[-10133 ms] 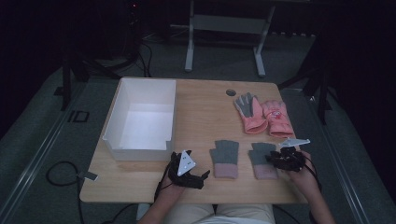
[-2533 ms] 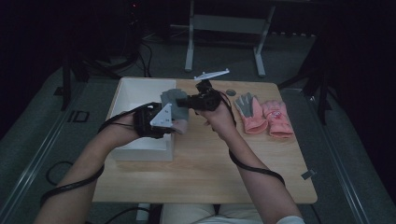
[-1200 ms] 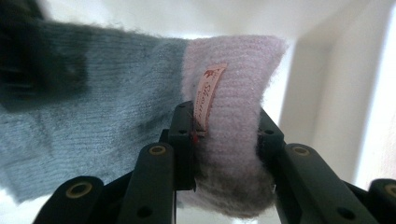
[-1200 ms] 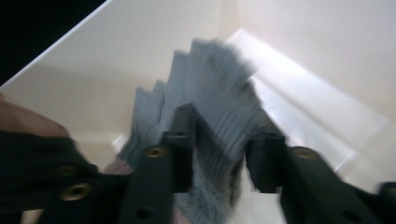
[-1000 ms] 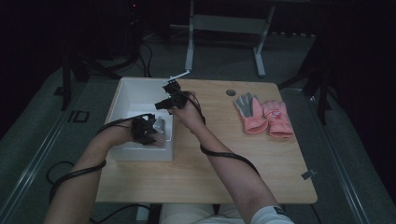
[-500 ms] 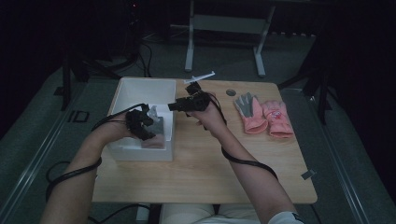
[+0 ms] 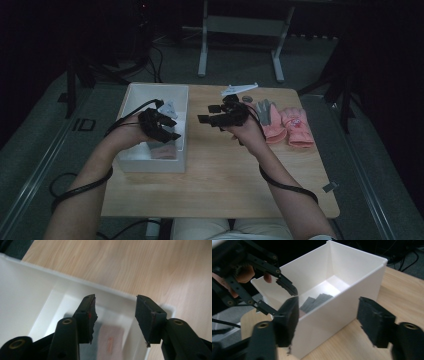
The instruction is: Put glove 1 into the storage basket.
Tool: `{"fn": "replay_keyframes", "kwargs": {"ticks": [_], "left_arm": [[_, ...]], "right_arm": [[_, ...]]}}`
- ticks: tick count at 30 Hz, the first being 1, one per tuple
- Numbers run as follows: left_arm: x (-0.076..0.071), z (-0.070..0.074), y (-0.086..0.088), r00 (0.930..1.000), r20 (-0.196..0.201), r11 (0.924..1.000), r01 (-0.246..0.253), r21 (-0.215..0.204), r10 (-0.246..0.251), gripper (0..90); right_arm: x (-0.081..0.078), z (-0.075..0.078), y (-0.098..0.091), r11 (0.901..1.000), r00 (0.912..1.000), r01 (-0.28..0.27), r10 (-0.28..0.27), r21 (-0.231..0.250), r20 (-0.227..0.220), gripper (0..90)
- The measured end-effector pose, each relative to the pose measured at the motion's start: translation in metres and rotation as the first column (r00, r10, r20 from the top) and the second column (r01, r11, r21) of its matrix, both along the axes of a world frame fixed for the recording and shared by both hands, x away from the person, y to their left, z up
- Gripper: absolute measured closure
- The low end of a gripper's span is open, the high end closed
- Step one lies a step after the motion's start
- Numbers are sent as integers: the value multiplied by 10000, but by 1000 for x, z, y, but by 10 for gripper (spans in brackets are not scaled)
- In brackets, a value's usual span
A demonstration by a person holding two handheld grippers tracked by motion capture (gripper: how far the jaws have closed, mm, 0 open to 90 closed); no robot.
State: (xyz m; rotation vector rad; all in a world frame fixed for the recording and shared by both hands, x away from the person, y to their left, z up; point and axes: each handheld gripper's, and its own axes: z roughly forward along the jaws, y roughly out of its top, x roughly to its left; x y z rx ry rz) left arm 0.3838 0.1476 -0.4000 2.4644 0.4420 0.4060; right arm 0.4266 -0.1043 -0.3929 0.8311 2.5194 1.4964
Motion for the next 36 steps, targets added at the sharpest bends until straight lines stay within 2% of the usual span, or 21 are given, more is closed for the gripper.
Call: {"fn": "replay_keyframes", "kwargs": {"ticks": [3, 5, 8, 10, 11, 12, 13, 14, 17, 18, 21, 22, 23, 24, 25, 26, 28, 29, 31, 32, 36], "left_arm": [[-2, 1, -14, 9999, 123, 10000, -50, -83, 51, 514], [-4, 2, -23, 9996, 223, 9998, -170, -132, 172, 515], [-6, 4, -38, 9994, 260, 9998, -207, -77, 209, 522], [-8, 5, -49, 9992, 310, 9997, -245, -29, 246, 521], [-8, 5, -49, 9992, 310, 9997, -245, -29, 246, 521], [-12, 5, -64, 9985, 359, 9992, -400, -74, 403, 516], [-12, 5, -64, 9985, 359, 9992, -400, -74, 403, 501], [-16, 2, -78, 9974, 395, 9982, -593, -62, 595, 491], [-18, 0, -83, 9975, 408, 9983, -576, -71, 579, 490], [-24, -14, -103, 9989, 256, 9990, -401, -178, 405, 491], [-30, -28, -119, 9993, 20, 9990, -366, -271, 367, 475], [-30, -28, -119, 9993, 20, 9990, -366, -271, 367, 455], [-33, -38, -128, 9992, -102, 9989, -380, -288, 377, 437], [-33, -38, -128, 9992, -102, 9989, -380, -288, 377, 426], [-35, -46, -134, 9982, -212, 9979, -561, -322, 554, 418], [-36, -50, -136, 9977, -332, 9970, -614, -469, 599, 417], [-38, -54, -138, 9969, -323, 9962, -732, -462, 717, 402], [-41, -62, -141, 9961, -354, 9954, -827, -477, 810, 402], [-42, -65, -142, 9954, -409, 9944, -890, -561, 868, 301], [-47, -75, -146, 9949, -538, 9932, -895, -747, 856, 237], [-55, -98, -151, 9930, -988, 9915, -748, -1068, 643, 53]], "right_arm": [[0, -8, -18, 9997, 9998, -3, 8, 230, -206, 228], [1, -13, -30, 9989, 9992, 68, -50, 456, -405, 210], [1, -21, -48, 9991, 9996, 251, -246, 337, -159, 208], [1, -25, -62, 9983, 9988, 437, -428, 392, -233, 205], [1, -25, -62, 9983, 9988, 437, -428, 392, -233, 205], [1, -27, -80, 9958, 9966, 828, -826, 380, -57, 178], [1, -27, -80, 9958, 9966, 828, -826, 380, -57, 178], [0, -27, -93, 9937, 9943, 1062, -1066, 354, 92, 155], [-2, -28, -103, 9939, 9946, 1041, -1039, 358, -75, 157], [-5, -31, -117, 9945, 9945, 975, -958, 382, -431, 170], [-11, -33, -131, 9953, 9955, 878, -862, 405, -394, 128], [-13, -33, -134, 9953, 9954, 918, -909, 313, -291, 121], [-15, -34, -138, 9947, 9947, 1017, -1015, 158, -161, 121], [-15, -34, -138, 9947, 9947, 1017, -1015, 158, -161, 121], [-18, -36, -146, 9938, 9937, 1112, -1111, 75, -145, 122], [-19, -38, -150, 9934, 9933, 1149, -1149, 42, -94, 137], [-20, -39, -155, 9918, 9918, 1276, -1276, -33, -41, 171], [-22, -39, -160, 9885, 9885, 1508, -1507, -114, 148, 225], [-24, -42, -173, 9794, 9790, 2007, -1998, -214, 398, 312], [-25, -43, -179, 9741, 9733, 2247, -2230, -256, 546, 356], [-27, -48, -193, 9516, 9500, 3000, -2917, -669, 1114, 452]]}}
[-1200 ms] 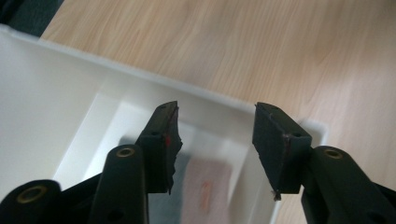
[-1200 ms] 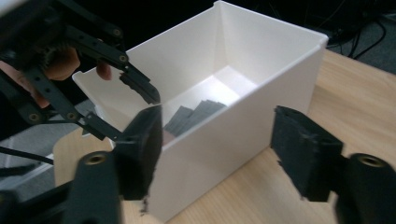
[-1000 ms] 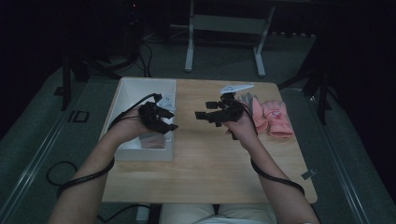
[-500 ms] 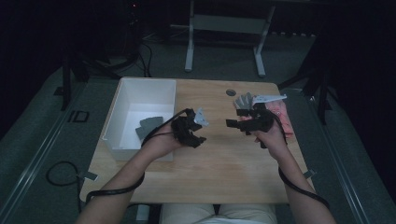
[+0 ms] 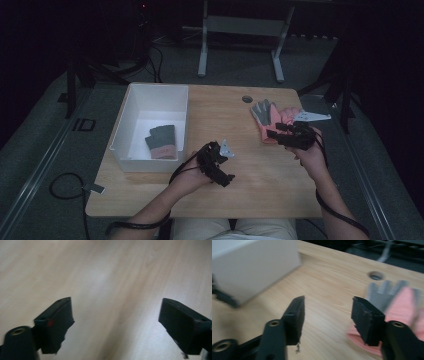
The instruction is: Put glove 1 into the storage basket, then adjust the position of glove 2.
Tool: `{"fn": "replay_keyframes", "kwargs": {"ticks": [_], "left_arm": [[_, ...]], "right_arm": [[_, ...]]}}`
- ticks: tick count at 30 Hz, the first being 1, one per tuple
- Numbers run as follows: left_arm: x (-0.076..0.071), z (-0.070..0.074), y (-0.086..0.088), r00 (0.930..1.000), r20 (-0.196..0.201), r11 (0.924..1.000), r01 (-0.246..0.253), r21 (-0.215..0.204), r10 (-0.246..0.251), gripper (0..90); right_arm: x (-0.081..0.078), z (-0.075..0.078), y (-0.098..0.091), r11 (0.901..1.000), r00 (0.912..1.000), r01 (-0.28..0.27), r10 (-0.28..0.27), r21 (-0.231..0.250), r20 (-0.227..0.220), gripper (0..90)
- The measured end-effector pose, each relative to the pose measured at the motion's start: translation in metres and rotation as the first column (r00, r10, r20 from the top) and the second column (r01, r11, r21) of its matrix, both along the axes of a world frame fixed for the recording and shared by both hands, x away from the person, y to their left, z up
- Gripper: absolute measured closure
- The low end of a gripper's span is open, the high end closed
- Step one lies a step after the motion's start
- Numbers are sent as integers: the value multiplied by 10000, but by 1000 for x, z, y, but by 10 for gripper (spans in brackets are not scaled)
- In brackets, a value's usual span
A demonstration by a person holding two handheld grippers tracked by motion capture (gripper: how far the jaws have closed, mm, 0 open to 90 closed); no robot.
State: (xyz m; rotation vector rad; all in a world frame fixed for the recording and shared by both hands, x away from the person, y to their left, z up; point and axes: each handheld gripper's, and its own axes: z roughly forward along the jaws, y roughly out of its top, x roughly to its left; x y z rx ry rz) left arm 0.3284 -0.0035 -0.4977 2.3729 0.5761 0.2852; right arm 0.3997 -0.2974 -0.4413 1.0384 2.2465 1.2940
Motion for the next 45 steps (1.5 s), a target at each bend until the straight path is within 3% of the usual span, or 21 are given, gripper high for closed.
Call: {"fn": "replay_keyframes", "kwargs": {"ticks": [1, 3, 5, 6, 11, 12, 14, 21, 25, 27, 28, 32, 34, 39, 43, 44, 45], "left_arm": [[0, 0, 0, 10000, 0, 10000, 0, 0, 0, 24], [-6, -18, -2, 9984, 188, 9985, -543, 51, 542, 19], [-6, -18, -2, 9984, 188, 9985, -543, 51, 542, 16], [-11, -33, 3, 9921, 456, 9925, -1149, -406, 1167, 14], [-15, -42, 8, 9863, 490, 9853, -1534, -757, 1574, 14], [-20, -48, 13, 9813, 396, 9761, -1824, -1185, 1881, 14], [-24, -52, 16, 9773, 398, 9699, -2012, -1370, 2083, 14], [-36, -64, 17, 9698, 701, 9692, -2266, -964, 2337, 10], [-41, -67, 18, 9635, 595, 9592, -2517, -1287, 2609, 10], [-42, -68, 19, 9623, 643, 9585, -2547, -1284, 2643, 10], [-44, -70, 19, 9601, 581, 9548, -2635, -1377, 2734, 10], [-45, -72, 19, 9577, 646, 9543, -2708, -1266, 2803, 10], [-45, -72, 20, 9541, 735, 9512, -2796, -1302, 2905, 10], [-45, -72, 21, 9547, 800, 9525, -2752, -1307, 2868, 10], [-46, -72, 19, 9579, 833, 9563, -2633, -1273, 2748, 10], [-46, -73, 19, 9593, 875, 9585, -2569, -1236, 2684, 10], [-46, -74, 19, 9592, 891, 9588, -2571, -1208, 2684, 10]], "right_arm": [[1, -2, -3, 9997, 9998, 201, -200, -147, 75, 464], [3, -6, -9, 9971, 9984, 559, -558, -517, 48, 478], [5, -8, -12, 9954, 9974, 717, -712, -635, 95, 478], [9, -12, -18, 9927, 9953, 968, -964, -715, 95, 481], [15, -15, -23, 9885, 9923, 1236, -1222, -874, 205, 489], [23, -16, -27, 9822, 9876, 1568, -1555, -1034, 210, 520], [29, -17, -28, 9797, 9850, 1724, -1725, -1027, 78, 540], [59, -24, -20, 9747, 9834, 1771, -1809, -1365, -162, 574], [79, -31, -13, 9709, 9828, 1748, -1820, -1634, -298, 586], [85, -32, -11, 9707, 9832, 1722, -1799, -1675, -319, 591], [96, -35, -5, 9702, 9832, 1668, -1771, -1760, -440, 598], [113, -42, 2, 9674, 9814, 1656, -1807, -1914, -644, 610], [118, -45, 6, 9541, 9766, 1864, -2061, -2345, -622, 618], [129, -57, 9, 9515, 9698, 1919, -2214, -2404, -1021, 624], [136, -66, 11, 9397, 9635, 2014, -2409, -2765, -1168, 638], [139, -74, 13, 9289, 9602, 2053, -2521, -3082, -1201, 634], [141, -76, 13, 9267, 9584, 2059, -2558, -3143, -1265, 632]]}}
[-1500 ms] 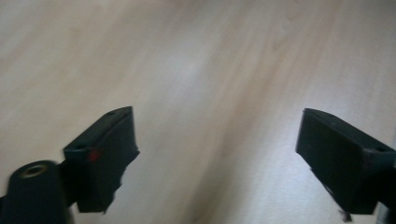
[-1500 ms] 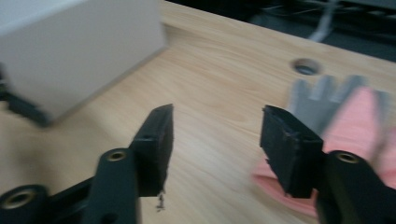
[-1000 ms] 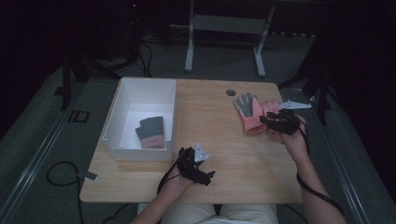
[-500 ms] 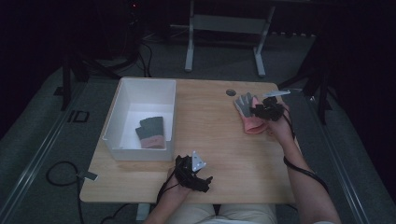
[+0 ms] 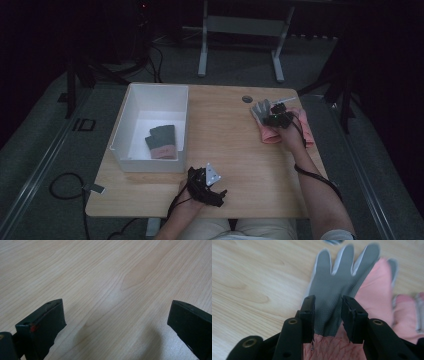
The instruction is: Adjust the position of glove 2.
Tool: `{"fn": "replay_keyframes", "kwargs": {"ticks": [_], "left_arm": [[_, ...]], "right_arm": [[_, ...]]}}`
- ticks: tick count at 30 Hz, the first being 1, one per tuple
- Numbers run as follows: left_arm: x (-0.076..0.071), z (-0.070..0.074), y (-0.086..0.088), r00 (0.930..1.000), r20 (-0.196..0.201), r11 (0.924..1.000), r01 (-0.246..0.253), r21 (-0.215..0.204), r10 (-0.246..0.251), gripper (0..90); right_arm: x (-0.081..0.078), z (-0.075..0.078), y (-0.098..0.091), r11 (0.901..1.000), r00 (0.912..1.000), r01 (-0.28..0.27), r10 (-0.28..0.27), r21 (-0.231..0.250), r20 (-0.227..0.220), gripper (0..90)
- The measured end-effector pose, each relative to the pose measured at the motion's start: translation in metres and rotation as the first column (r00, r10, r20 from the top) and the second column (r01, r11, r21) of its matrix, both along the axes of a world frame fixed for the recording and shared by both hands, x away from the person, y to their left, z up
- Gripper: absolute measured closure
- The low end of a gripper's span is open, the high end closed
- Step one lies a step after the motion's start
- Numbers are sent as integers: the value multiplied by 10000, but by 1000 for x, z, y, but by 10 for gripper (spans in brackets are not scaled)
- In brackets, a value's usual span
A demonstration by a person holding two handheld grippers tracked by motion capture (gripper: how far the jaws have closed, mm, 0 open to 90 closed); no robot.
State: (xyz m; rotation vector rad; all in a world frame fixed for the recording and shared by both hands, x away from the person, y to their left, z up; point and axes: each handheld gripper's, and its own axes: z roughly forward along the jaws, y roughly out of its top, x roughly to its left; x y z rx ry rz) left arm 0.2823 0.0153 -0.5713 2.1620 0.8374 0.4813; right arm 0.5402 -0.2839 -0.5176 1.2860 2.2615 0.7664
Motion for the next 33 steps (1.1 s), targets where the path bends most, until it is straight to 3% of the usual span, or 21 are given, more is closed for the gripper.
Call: {"fn": "replay_keyframes", "kwargs": {"ticks": [4, 10, 13, 17, 21, 27, 33], "left_arm": [[0, 0, 0, 10000, 35, 9999, 44, -112, -44, 10], [-2, -1, -1, 9997, 149, 9998, 181, 11, -181, 10], [-2, -1, 0, 9997, 136, 9998, 184, -27, -183, 10], [-1, -1, 1, 9997, 131, 9997, 217, -72, -216, 10], [-2, -1, 0, 9995, 201, 9997, 245, -63, -244, 10], [-2, 0, 1, 9995, 208, 9996, 258, -143, -255, 10], [-2, 0, 1, 9993, 233, 9994, 294, -167, -290, 10]], "right_arm": [[3, -7, 2, 9999, 9999, 114, -114, -125, 25, 643], [6, -14, 5, 9992, 9990, 403, -404, -30, -182, 788], [5, -9, 3, 9952, 9958, 847, -828, 486, -399, 871], [-3, 4, 2, 9870, 9920, 1221, -1181, 1046, -442, 887], [-23, 21, 6, 9810, 9920, 1252, -1257, 1480, -55, 891], [-74, 53, 26, 9704, 9881, 1288, -1429, 2041, 561, 893], [-122, 58, 43, 9566, 9879, 1321, -1484, 2598, 441, 894]]}}
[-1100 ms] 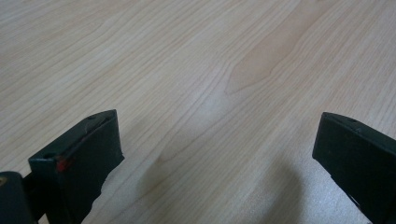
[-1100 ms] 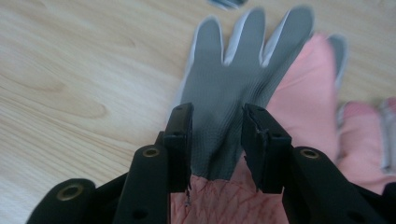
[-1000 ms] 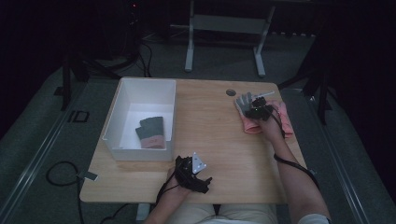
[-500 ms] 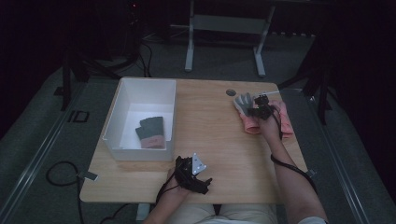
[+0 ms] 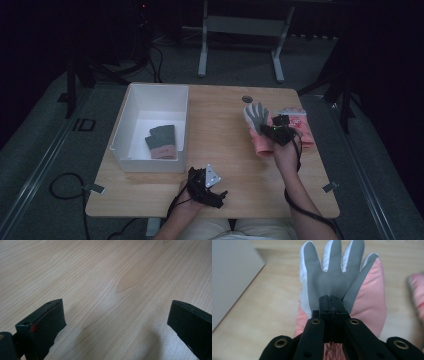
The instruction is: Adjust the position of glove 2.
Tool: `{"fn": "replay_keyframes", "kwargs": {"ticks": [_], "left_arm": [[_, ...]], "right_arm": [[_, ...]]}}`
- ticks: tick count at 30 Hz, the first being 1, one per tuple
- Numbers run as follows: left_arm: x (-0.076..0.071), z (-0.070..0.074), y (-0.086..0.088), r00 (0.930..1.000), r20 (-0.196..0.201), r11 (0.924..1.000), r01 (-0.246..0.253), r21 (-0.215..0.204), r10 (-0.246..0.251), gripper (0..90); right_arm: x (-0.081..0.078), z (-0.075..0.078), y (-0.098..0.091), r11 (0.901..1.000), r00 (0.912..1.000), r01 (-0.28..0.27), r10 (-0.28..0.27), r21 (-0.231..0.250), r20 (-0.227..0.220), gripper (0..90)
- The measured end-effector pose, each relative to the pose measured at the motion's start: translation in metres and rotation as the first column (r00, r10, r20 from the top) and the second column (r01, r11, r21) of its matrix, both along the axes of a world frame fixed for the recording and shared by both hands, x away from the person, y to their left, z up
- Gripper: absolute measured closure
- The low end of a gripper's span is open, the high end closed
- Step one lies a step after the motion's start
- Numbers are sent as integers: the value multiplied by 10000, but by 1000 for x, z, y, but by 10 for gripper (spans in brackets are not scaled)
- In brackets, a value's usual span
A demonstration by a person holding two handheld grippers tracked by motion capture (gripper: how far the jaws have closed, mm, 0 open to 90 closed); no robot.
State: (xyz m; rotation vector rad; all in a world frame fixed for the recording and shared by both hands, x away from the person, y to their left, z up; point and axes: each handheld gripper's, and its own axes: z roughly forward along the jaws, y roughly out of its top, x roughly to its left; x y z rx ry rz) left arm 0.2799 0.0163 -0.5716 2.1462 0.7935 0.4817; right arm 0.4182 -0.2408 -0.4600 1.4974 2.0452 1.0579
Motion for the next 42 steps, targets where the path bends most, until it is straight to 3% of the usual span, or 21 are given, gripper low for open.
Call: {"fn": "replay_keyframes", "kwargs": {"ticks": [6, 10, 12, 16, 21, 28, 31, 36, 39, 42], "left_arm": [[-1, -1, -2, 9998, 89, 9998, 152, 163, -154, 10], [-1, 0, -2, 9998, 62, 9998, 178, 114, -179, 10], [-1, -1, -1, 9998, 60, 9997, 197, 126, -198, 10], [-1, 0, -1, 9996, 65, 9996, 273, 120, -274, 10], [-1, -1, -2, 9995, 104, 9993, 313, 194, -315, 10], [-1, -1, -2, 9993, 63, 9992, 364, 161, -365, 10], [-1, -1, -2, 9993, 47, 9991, 381, 162, -382, 10], [-1, -1, -1, 9991, 12, 9991, 420, 98, -420, 10], [0, 0, -1, 9991, -12, 9991, 428, 2, -428, 10], [0, -1, -1, 9990, -30, 9990, 447, 61, -447, 10]], "right_arm": [[-33, -21, 13, 9986, 9997, 54, -43, 527, -223, 893], [-44, -43, 21, 9974, 9965, 360, -311, 631, -774, 893], [-45, -49, 24, 9982, 9952, 341, -293, 503, -936, 893], [-41, -57, 32, 9953, 9934, 451, -357, 860, -1088, 892], [-38, -72, 49, 9969, 9888, 217, -102, 758, -1492, 881], [-36, -82, 58, 9964, 9902, 417, -313, 742, -1358, 813], [-38, -76, 58, 9965, 9929, 328, -237, 768, -1167, 743], [-48, -46, 42, 9959, 9999, 33, -19, 906, -156, 710], [-47, -31, 16, 9967, 9989, 193, -226, 783, 408, 695], [-41, -24, -13, 9986, 9977, 164, -196, 494, 647, 657]]}}
